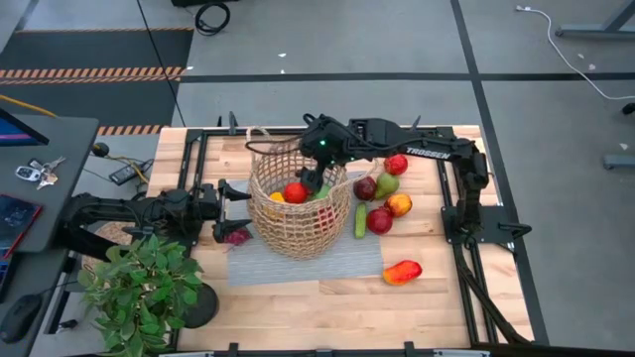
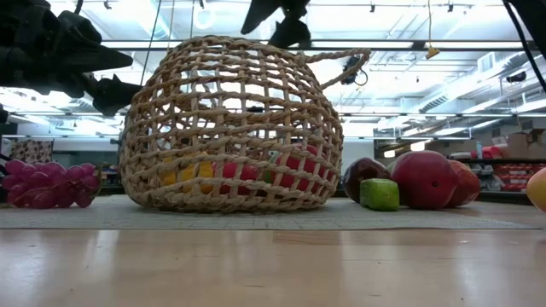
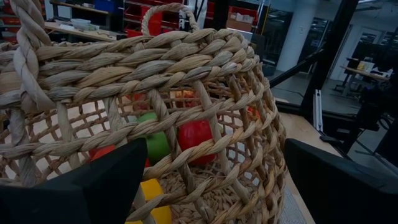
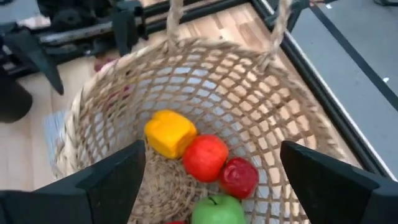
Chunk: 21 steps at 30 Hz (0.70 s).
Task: Build produce basket
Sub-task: Put the green cucumber into the brown basket
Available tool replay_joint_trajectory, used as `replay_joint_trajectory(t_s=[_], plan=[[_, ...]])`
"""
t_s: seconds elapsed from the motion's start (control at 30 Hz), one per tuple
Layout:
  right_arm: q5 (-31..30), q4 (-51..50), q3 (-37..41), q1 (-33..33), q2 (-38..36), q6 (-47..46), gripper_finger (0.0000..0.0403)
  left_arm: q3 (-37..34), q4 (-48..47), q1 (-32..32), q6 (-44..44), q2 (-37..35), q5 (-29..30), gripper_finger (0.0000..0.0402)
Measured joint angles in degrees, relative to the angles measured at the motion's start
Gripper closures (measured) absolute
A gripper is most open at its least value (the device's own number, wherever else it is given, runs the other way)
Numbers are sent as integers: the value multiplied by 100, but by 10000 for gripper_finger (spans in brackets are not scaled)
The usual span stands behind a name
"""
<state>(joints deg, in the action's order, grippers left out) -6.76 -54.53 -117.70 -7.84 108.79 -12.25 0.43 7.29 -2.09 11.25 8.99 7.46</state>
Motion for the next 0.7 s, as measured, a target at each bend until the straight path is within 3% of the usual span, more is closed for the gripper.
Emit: replay_joint_trajectory(t_s=[0.23,0.47,0.6,0.7], plan=[[-422,-256,1,124,-185,0,28,0,-2,0,1,0,0,15],[-460,-831,3,177,-489,-37,28,0,-9,0,-1,0,0,15],[-525,-936,291,204,-804,-191,28,0,-11,0,-2,0,0,15],[-903,-853,659,313,-1180,-275,28,0,-11,0,0,0,0,15]])
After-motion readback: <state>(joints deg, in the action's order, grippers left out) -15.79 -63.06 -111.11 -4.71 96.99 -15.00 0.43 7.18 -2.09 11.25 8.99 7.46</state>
